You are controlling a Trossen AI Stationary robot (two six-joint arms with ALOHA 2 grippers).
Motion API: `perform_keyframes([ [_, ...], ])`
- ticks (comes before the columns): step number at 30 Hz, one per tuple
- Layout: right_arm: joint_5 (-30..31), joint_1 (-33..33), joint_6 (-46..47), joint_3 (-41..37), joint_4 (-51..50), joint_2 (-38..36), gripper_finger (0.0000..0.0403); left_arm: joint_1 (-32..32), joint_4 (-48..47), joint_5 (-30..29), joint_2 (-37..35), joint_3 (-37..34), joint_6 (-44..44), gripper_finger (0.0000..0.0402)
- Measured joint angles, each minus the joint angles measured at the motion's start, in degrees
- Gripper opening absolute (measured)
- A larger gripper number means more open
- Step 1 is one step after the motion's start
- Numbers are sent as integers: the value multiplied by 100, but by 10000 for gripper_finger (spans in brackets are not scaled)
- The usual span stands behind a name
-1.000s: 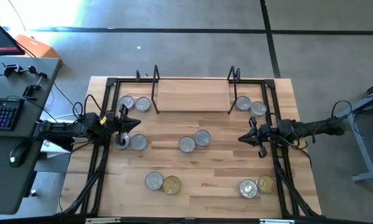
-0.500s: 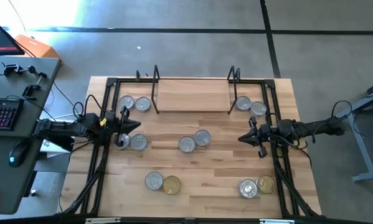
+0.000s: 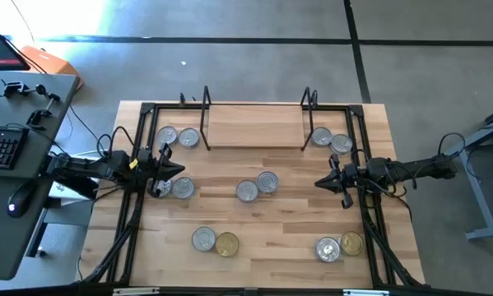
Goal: Stack canned seafood by type on shelf
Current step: Put the blue tuna can on the shelf
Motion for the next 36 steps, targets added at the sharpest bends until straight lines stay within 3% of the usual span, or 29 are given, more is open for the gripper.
perform_keyframes([
  [11,-2,1,0,-2,0,0,12,-4,19,0,34,0,36,1],
  [16,0,-1,0,0,0,0,12,-113,985,305,396,3,313,1],
  [24,-1,-2,0,-1,0,0,12,-363,2260,48,1664,108,584,0],
  [36,-1,-2,0,-1,0,0,12,-374,2083,35,3903,1811,1155,0],
])
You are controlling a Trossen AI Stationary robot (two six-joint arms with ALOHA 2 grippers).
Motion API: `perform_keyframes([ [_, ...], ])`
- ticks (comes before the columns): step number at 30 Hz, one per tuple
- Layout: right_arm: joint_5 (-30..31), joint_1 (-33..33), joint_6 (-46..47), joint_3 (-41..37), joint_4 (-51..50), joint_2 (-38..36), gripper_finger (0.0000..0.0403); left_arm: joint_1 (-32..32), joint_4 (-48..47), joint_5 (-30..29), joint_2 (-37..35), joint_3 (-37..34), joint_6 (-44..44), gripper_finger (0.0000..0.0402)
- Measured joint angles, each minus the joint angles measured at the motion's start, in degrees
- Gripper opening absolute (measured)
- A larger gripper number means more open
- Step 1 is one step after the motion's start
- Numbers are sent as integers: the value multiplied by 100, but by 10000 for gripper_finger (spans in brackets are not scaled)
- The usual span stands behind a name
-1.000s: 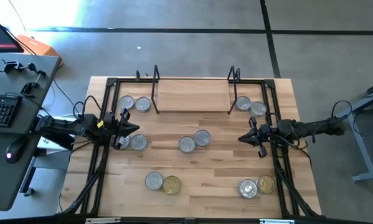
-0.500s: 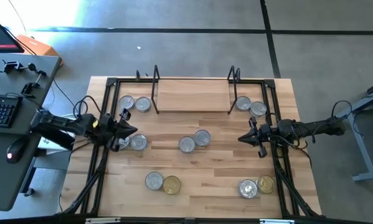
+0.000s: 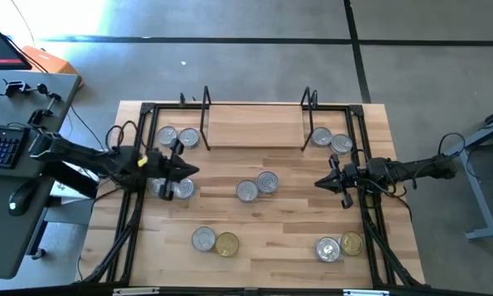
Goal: Stack canned seafood by type on shelf
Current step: Put the blue tuna can on the shelf
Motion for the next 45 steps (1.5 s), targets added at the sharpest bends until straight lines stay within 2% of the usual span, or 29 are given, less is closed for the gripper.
perform_keyframes([
  [9,1,2,0,-1,0,0,12,0,1,0,785,165,-90,0],
  [19,-1,2,0,-2,0,0,12,0,135,30,1030,165,-97,0],
  [23,0,1,0,-1,0,0,12,-46,142,387,1133,167,209,0],
  [26,-1,1,0,0,0,0,12,-284,83,433,1324,211,680,0],
  [29,1,2,0,-2,0,0,12,-586,-335,119,1627,410,1088,0],
  [34,1,2,0,0,0,0,12,-832,-846,-784,2198,742,1158,4],
  [40,1,2,0,0,0,0,12,-631,-812,-809,2762,806,1161,47],
  [45,-1,0,0,0,0,0,12,-368,-343,-334,3145,806,1160,108],
])
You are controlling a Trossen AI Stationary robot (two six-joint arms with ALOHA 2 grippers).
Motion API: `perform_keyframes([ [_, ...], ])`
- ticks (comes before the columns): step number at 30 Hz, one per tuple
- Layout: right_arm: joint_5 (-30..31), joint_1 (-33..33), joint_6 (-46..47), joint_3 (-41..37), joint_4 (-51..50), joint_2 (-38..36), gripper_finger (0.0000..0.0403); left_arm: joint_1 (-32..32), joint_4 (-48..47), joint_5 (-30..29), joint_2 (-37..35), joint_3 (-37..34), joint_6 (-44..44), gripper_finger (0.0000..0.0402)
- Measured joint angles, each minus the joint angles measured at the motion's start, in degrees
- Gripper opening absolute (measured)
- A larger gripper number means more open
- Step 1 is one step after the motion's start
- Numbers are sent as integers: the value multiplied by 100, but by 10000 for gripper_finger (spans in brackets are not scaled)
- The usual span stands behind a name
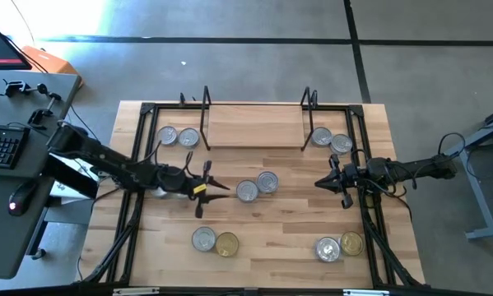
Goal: Stack canned seafood by type on shelf
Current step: Put the blue tuna can on the shelf
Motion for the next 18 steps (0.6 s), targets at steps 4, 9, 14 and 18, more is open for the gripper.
perform_keyframes([
  [4,-1,2,0,-1,0,0,12,76,54,114,250,8,58,155],
  [9,0,0,0,0,0,0,12,77,58,115,784,168,34,197],
  [14,1,2,0,-2,0,0,12,86,61,133,1434,448,86,219],
  [18,1,2,0,0,0,0,12,86,59,133,1908,670,110,223],
])
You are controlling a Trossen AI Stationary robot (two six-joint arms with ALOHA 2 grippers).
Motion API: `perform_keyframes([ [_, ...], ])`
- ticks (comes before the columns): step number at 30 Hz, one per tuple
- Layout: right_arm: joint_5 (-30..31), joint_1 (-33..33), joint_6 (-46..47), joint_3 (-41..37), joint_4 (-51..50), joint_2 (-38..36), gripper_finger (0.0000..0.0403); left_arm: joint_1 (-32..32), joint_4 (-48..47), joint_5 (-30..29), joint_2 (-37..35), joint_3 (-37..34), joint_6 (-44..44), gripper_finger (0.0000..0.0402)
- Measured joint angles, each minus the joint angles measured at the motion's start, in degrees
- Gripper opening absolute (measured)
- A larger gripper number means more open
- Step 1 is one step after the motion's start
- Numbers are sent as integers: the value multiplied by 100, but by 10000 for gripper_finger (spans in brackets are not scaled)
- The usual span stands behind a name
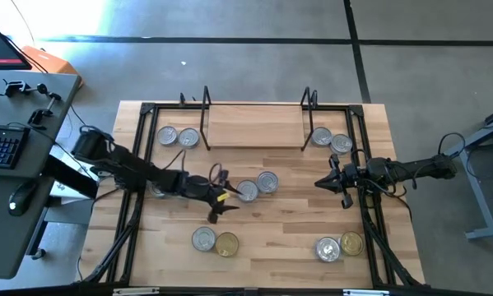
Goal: Stack canned seafood by type on shelf
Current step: Put the blue tuna can on the shelf
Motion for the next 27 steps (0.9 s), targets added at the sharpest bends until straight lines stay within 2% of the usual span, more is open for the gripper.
perform_keyframes([
  [7,-1,-1,0,-1,0,0,12,40,-38,-44,881,451,776,208],
  [12,0,-2,0,-1,0,0,12,142,-434,-176,1274,751,1247,186],
  [21,-1,-2,0,-2,0,1,12,42,-1418,-988,1146,855,1790,135],
  [27,-2,0,0,-1,0,0,12,52,-1583,-990,1083,849,1792,124],
])
